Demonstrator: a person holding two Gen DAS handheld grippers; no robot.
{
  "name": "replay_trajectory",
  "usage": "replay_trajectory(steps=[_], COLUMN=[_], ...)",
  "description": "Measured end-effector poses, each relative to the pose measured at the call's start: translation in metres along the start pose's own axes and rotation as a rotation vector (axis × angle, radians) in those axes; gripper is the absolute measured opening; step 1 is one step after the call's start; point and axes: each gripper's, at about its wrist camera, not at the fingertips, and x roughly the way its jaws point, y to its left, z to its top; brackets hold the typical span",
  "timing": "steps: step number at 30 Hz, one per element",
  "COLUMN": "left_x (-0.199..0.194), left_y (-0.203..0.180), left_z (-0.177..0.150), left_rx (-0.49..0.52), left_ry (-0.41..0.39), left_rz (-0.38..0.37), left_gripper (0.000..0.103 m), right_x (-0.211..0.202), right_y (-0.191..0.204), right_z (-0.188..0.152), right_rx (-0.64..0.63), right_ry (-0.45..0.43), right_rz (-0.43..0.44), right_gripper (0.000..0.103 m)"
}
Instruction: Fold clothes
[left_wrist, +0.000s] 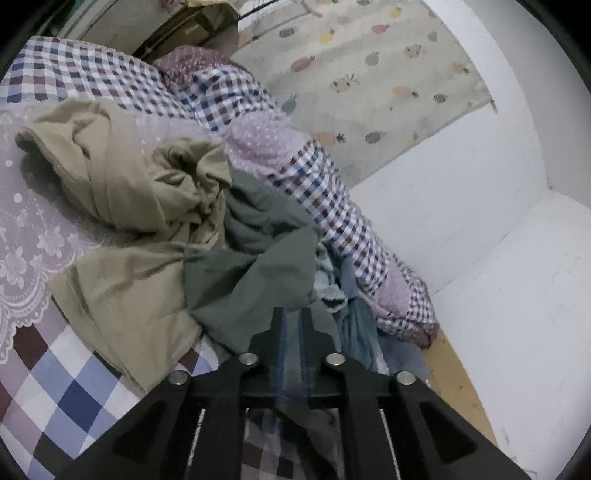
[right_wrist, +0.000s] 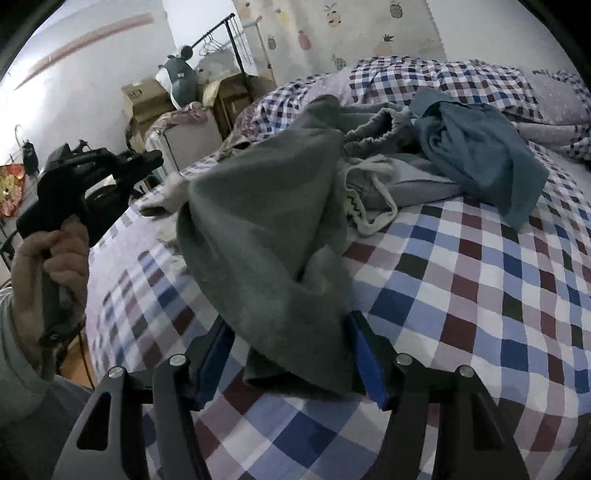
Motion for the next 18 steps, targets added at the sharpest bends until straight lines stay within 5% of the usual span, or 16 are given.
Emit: replay_trajectory(steps=[2,3,4,8,18], left_x=[0.001,0.002,0.003,0.007,0.019], left_y=[0.002,0.003,0.004,0.006,0.005], left_z=[-0.002,-0.002,-0.003,-0.006,-0.014], left_rx=[-0.009,-0.011,-0.013,-0.021,-0.017], left_ry=[0.003,0.005,0.008,0.018,0.042], left_rz=[0.004,0.006,0.008,0.016,0.036], left_gripper=[0.060,0.070,0.080,0.082,0.082], right_x=[-0.001,-0.002,-0.003,-0.014,-0.091], right_y=[-0.007,-0.011,-0.015,-0.031,-0.070], right_z=[0.000,0.000,0.000,0.004,0.024], right_rx=[0.019,0.029,0.039,0.077,0.171], right_ry=[0.005,0.006,0.008,-0.021,-0.268], right_rz=[-0.041,-0.066,-0.091,-0.151,-0.318], right_gripper=[0.029,0.011,0.006,0.002,0.001])
